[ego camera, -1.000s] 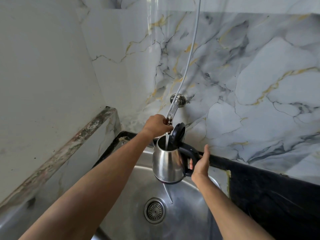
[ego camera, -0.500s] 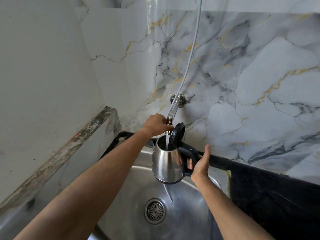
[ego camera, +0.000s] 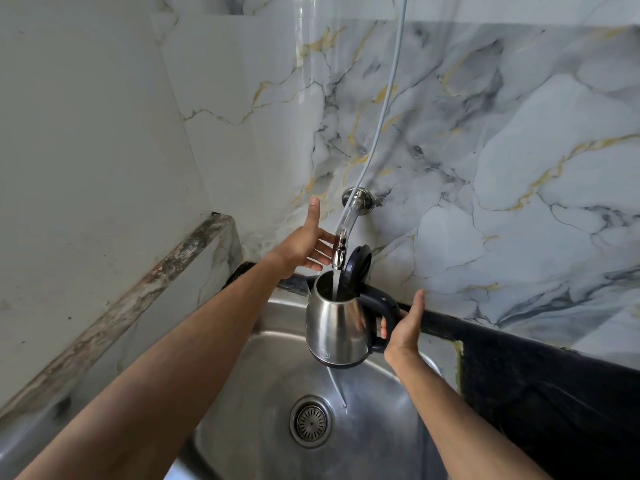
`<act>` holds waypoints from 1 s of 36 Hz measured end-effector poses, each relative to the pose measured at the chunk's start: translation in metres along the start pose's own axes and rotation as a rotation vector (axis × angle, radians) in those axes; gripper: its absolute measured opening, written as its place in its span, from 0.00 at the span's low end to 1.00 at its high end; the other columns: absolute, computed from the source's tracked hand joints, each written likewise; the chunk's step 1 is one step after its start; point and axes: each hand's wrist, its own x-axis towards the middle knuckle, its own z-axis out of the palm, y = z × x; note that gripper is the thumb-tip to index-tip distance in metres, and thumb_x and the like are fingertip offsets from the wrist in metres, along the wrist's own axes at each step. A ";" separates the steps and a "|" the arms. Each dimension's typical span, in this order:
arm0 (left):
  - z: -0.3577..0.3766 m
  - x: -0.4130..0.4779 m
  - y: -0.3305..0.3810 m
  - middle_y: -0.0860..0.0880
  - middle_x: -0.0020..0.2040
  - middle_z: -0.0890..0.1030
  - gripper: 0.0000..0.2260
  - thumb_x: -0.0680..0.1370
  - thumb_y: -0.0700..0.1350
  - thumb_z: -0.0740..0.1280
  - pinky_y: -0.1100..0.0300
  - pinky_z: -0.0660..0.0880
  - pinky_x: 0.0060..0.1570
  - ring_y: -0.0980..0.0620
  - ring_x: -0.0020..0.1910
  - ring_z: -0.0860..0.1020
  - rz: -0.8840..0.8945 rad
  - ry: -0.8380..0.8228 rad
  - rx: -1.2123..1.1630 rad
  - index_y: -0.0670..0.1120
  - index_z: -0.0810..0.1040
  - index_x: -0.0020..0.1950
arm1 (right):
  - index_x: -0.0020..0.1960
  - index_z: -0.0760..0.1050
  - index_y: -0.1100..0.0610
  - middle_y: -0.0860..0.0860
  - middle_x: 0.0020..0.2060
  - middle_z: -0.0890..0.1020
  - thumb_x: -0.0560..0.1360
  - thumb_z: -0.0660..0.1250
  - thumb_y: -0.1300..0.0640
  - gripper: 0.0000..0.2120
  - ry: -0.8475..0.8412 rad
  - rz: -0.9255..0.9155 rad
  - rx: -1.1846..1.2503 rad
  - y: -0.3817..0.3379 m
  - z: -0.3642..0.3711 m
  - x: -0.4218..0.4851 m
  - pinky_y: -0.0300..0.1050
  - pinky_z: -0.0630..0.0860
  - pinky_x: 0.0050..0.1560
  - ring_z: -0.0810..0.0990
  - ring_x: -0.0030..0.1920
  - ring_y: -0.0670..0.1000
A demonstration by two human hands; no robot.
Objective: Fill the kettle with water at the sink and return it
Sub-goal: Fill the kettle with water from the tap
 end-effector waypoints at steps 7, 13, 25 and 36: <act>-0.001 -0.001 0.000 0.42 0.43 0.83 0.51 0.67 0.78 0.36 0.52 0.77 0.47 0.46 0.44 0.81 0.014 -0.009 0.000 0.42 0.82 0.53 | 0.24 0.69 0.56 0.50 0.17 0.69 0.71 0.53 0.25 0.37 -0.007 0.001 -0.010 0.000 0.000 0.000 0.39 0.58 0.20 0.63 0.18 0.48; -0.002 0.004 -0.003 0.41 0.45 0.83 0.51 0.66 0.79 0.37 0.52 0.77 0.46 0.46 0.43 0.81 0.028 -0.018 0.007 0.42 0.82 0.53 | 0.23 0.70 0.55 0.49 0.17 0.69 0.69 0.54 0.23 0.37 -0.008 0.006 0.000 0.002 0.000 0.000 0.38 0.58 0.21 0.64 0.18 0.47; 0.007 0.012 -0.018 0.48 0.41 0.81 0.09 0.74 0.45 0.74 0.58 0.78 0.39 0.54 0.37 0.78 0.208 0.021 0.258 0.43 0.78 0.49 | 0.23 0.70 0.54 0.49 0.18 0.69 0.67 0.55 0.21 0.37 0.004 0.024 0.019 0.001 0.001 0.001 0.38 0.58 0.21 0.64 0.19 0.47; 0.013 0.025 -0.021 0.51 0.38 0.77 0.13 0.70 0.51 0.77 0.62 0.69 0.35 0.55 0.36 0.73 0.244 0.165 0.432 0.46 0.77 0.45 | 0.23 0.70 0.54 0.50 0.18 0.69 0.67 0.55 0.22 0.36 0.018 0.033 0.026 0.002 0.003 0.005 0.39 0.59 0.22 0.64 0.19 0.48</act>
